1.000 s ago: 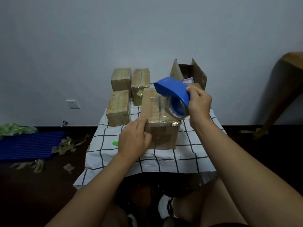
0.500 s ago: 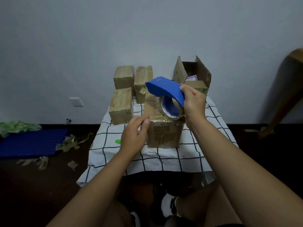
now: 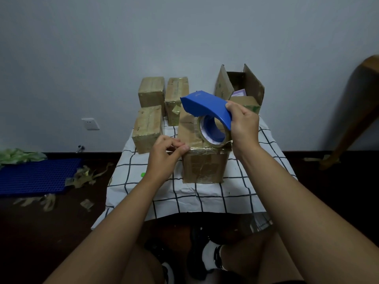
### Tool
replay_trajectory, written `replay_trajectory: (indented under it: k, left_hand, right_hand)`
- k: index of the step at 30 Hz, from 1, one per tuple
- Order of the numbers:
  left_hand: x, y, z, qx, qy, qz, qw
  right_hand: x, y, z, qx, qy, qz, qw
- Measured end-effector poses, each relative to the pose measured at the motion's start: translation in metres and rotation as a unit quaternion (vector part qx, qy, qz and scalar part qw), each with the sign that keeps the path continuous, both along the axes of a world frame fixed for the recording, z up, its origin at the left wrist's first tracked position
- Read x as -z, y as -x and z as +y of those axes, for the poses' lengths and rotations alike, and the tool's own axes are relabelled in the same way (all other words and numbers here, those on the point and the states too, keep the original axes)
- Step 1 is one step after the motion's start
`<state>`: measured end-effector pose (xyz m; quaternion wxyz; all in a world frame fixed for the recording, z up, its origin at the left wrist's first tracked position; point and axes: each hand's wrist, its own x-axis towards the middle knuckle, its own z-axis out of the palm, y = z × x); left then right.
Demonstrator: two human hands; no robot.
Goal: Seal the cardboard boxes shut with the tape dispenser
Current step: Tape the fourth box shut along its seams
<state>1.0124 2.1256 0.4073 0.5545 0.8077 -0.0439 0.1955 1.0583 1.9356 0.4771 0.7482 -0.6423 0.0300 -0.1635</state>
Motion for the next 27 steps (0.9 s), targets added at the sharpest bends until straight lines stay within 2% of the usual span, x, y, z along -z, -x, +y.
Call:
replay_trajectory:
  k: [5,9,11,13,15,24,27]
  left_hand:
    - [0.003,-0.003,0.004,0.015,-0.029,-0.018,0.999]
    - [0.004,-0.005,0.01,0.024,-0.119,-0.065,0.991]
    - [0.002,-0.005,0.013,0.018,-0.205,-0.114,0.972]
    - [-0.002,-0.004,0.012,0.011,-0.298,-0.175,0.938]
    - [-0.005,-0.004,0.011,0.015,-0.345,-0.214,0.914]
    - [-0.002,-0.002,0.011,0.021,-0.327,-0.182,0.927]
    - [0.0,-0.002,0.016,0.043,-0.285,-0.146,0.946]
  right_hand:
    - [0.001,0.001,0.0,-0.002,0.003,-0.003,1.0]
    - [0.001,0.001,0.0,0.0,-0.004,-0.008,1.0]
    - [0.001,0.001,0.0,0.0,-0.003,-0.008,1.0]
    - [0.001,0.001,0.0,0.001,0.0,-0.005,1.0]
    - [0.001,0.001,0.0,0.004,-0.004,-0.002,1.0]
    - [0.0,0.0,0.001,0.006,0.005,-0.003,1.0]
    - [0.0,0.002,0.001,0.002,0.003,-0.007,1.0]
